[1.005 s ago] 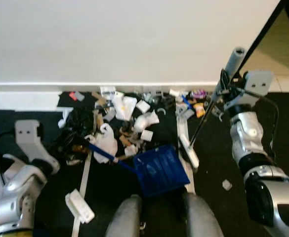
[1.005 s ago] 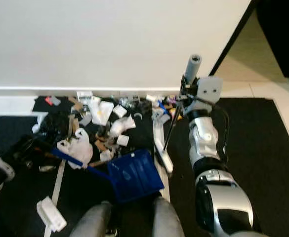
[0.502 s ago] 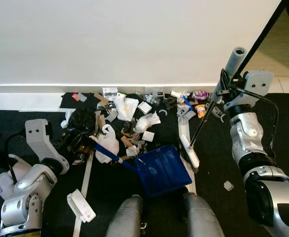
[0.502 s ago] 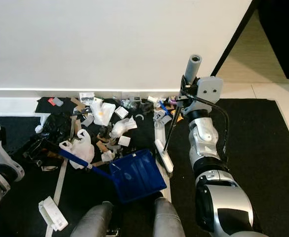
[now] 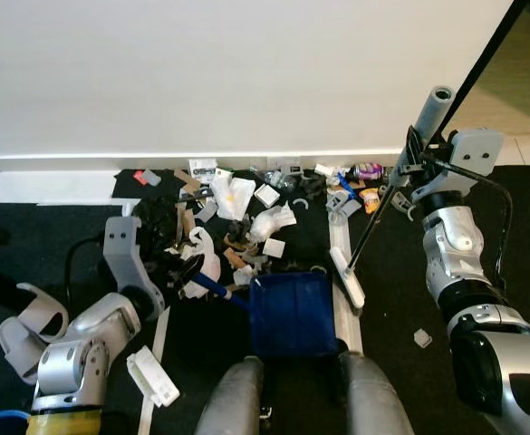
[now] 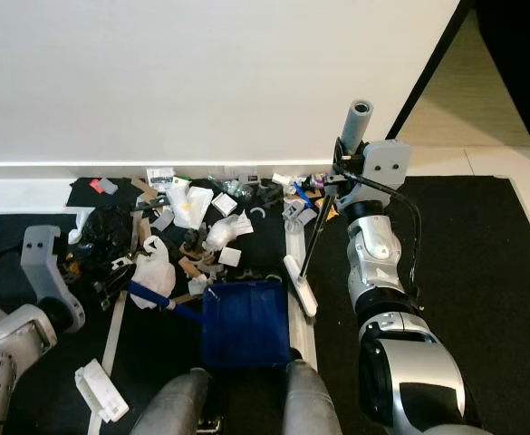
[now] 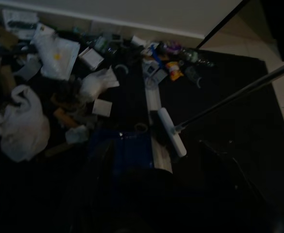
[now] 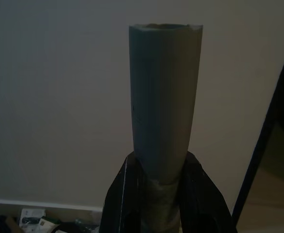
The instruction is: Sweep floor
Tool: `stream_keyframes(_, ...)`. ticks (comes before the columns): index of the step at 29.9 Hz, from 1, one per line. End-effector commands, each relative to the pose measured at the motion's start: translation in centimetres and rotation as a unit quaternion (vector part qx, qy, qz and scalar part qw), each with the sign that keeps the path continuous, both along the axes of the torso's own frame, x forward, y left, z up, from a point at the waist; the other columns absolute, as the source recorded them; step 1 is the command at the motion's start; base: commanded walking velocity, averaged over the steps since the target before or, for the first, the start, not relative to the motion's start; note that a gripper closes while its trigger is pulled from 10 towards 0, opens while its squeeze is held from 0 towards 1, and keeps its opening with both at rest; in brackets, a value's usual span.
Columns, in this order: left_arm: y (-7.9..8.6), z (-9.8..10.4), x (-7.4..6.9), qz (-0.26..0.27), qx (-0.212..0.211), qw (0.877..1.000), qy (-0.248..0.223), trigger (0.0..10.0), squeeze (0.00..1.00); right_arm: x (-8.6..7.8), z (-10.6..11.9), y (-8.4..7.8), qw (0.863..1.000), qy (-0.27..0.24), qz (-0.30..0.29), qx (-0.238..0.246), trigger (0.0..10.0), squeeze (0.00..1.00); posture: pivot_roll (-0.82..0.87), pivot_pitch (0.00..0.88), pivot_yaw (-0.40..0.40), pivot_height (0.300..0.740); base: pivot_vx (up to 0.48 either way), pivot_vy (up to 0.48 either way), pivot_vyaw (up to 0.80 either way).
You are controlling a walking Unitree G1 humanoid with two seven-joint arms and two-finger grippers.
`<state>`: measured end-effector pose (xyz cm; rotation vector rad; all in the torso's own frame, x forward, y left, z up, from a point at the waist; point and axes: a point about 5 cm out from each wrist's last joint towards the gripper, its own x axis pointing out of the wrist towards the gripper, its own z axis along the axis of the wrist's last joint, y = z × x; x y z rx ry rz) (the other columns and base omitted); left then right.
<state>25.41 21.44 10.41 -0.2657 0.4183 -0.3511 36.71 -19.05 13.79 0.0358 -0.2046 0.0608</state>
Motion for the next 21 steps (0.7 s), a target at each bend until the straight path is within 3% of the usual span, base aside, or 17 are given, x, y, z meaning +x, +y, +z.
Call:
stream_keyframes(1, -0.2, -0.8, -0.1, -0.01, 0.002, 1.0, 0.024, 10.0, 0.0, -0.1, 0.1, -0.3, 1.0, -0.008, -0.008, 0.001, 10.0, 0.0, 0.04, 0.218, 0.042, 0.74, 0.0, 0.0, 0.0)
stream_keyframes(2, -0.3, -0.5, 0.9, -0.012, 0.005, 1.0, 0.018, 10.0, 0.0, 0.0, 0.3, -0.2, 1.0, -0.01, -0.008, 0.002, 10.0, 0.0, 0.04, 0.217, 0.043, 0.74, 0.0, 0.0, 0.0)
stream_keyframes(5, 0.0, -0.5, 2.0, 0.002, 0.019, 1.0, 0.013, 10.0, 0.0, 0.0, 0.4, -0.1, 1.0, -0.012, -0.007, 0.002, 10.0, 0.0, 0.03, 0.216, 0.051, 0.74, 0.0, 0.0, 0.0)
stream_keyframes(10, 0.2, -0.4, 2.4, 0.01, 0.028, 0.999, 0.011, 10.0, 0.0, -0.1, 0.4, -0.4, 1.0, -0.015, -0.012, 0.003, 10.0, 0.0, 0.02, 0.216, 0.056, 0.74, 0.0, 0.0, 0.0)
stream_keyframes(11, 0.3, -0.5, 2.4, 0.009, 0.034, 0.999, 0.011, 8.1, 0.0, -0.2, 0.2, -0.6, 1.0, -0.014, -0.015, 0.003, 10.0, 0.0, 0.03, 0.216, 0.057, 0.74, 0.0, 0.0, 0.0)
stream_keyframes(13, 0.3, -0.7, 2.4, 0.007, 0.039, 0.999, 0.011, 8.1, 0.0, -0.3, 0.1, -0.7, 1.0, -0.012, -0.017, 0.002, 10.0, 0.0, 0.02, 0.216, 0.057, 0.74, 0.0, 0.0, 0.0)
stream_keyframes(14, 0.3, -1.0, 2.2, 0.002, 0.053, 0.999, 0.01, 0.0, 0.0, -0.3, 0.0, -0.9, 1.0, -0.012, -0.02, 0.002, 10.0, 0.0, 0.02, 0.216, 0.058, 0.74, 0.0, 0.0, 0.0)
stream_keyframes(21, 0.2, -1.1, 2.3, 0.0, 0.065, 0.998, -0.003, 0.0, 0.0, -0.3, 0.1, -0.7, 1.0, -0.012, -0.019, 0.002, 10.0, 0.0, 0.02, 0.214, 0.053, 0.74, 0.0, 0.0, 0.0)
